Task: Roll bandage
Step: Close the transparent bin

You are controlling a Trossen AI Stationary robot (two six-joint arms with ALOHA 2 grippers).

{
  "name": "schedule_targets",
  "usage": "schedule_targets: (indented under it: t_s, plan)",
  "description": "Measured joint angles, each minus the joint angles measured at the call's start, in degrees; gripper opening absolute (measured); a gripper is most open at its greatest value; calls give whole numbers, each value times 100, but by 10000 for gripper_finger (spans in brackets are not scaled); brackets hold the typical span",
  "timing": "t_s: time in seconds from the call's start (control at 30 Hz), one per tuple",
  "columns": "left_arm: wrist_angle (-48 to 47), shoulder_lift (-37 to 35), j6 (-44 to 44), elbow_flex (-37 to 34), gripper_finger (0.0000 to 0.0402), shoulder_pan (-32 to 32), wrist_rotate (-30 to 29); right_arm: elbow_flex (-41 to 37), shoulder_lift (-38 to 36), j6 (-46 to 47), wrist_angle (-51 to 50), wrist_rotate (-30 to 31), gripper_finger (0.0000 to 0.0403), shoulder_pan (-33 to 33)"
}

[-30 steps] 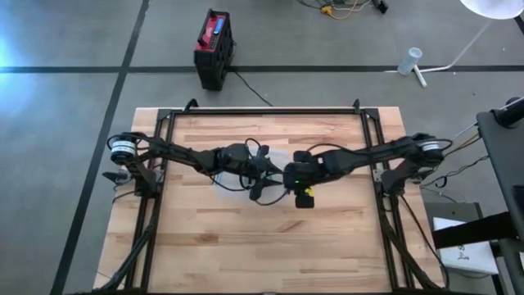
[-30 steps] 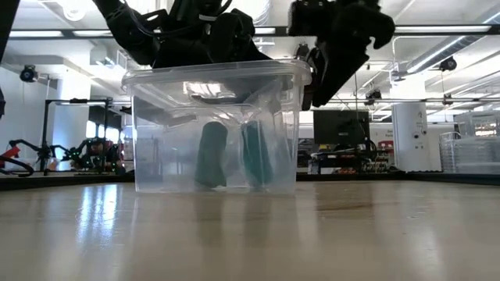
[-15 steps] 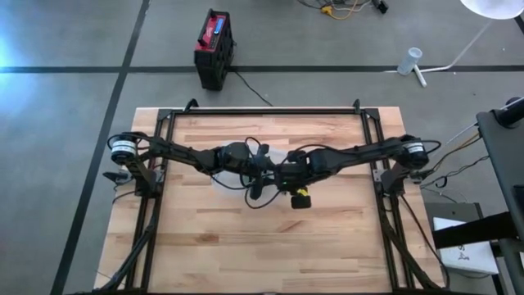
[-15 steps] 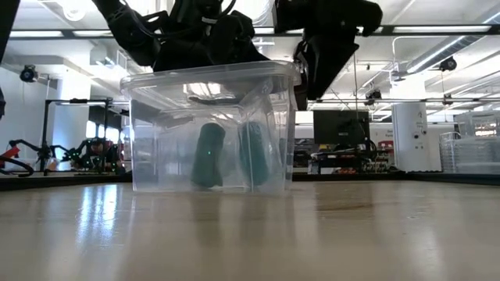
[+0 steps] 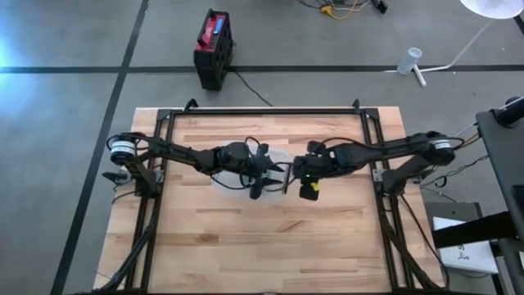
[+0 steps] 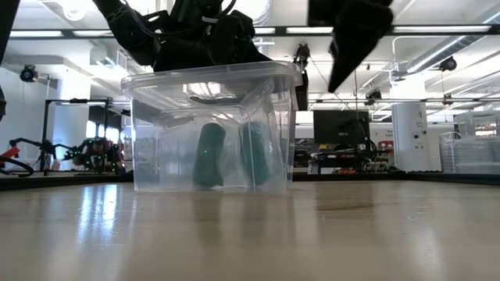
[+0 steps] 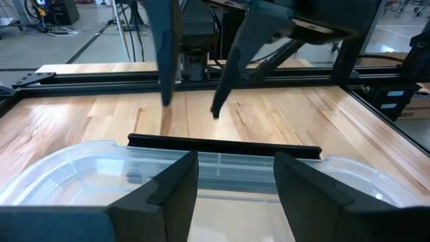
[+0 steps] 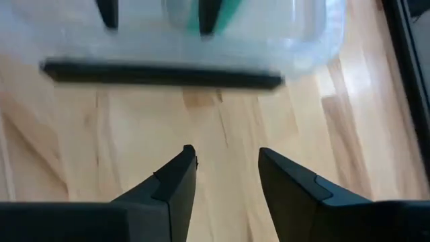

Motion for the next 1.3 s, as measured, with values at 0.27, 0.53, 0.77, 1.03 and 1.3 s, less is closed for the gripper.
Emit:
schedule_targets:
  t_s: [0.27,0.53,0.77,1.03,1.3]
  plan:
    - [10,81,-33,2,178,-2,-35,-1338,-501,-528,2471,-70,149,9]
    - [96,160,-148,0,185,-7,-119,-1521,-390,-905,3361,-142,161,13]
    - [28,43,-93,-2,174,-14,-120,-1487,-472,-870,3427,-267,163,15]
    - [-1706,-1482,541,-23,187,35,-810,-1585,-907,-538,3428,-124,151,205]
    - [-3992,-3383,110,-131,195,33,-2119,-2055,-75,-641,7346,238,152,81]
